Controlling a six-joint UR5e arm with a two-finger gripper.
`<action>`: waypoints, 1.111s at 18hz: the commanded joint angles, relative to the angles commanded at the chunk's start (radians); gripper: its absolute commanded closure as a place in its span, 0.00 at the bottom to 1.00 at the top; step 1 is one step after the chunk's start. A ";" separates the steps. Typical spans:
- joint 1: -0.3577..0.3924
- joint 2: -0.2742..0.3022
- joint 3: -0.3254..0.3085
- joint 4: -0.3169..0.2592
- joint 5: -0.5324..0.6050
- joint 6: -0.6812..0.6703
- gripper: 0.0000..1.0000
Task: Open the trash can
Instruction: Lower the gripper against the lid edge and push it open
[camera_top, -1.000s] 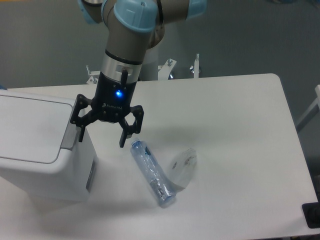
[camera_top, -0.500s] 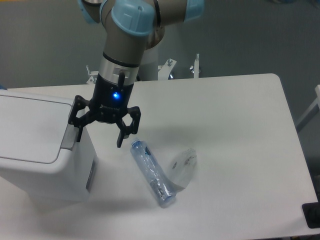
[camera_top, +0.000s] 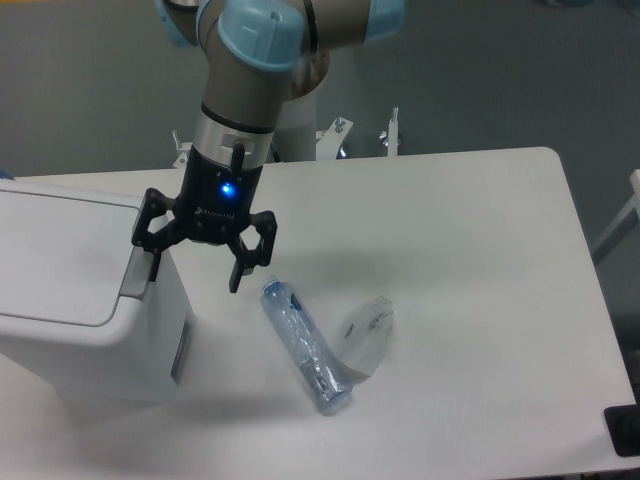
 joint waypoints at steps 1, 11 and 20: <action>0.000 0.000 0.000 -0.002 0.000 -0.002 0.00; -0.012 -0.011 0.000 -0.002 0.000 0.000 0.00; -0.012 -0.011 0.000 0.000 0.002 0.000 0.00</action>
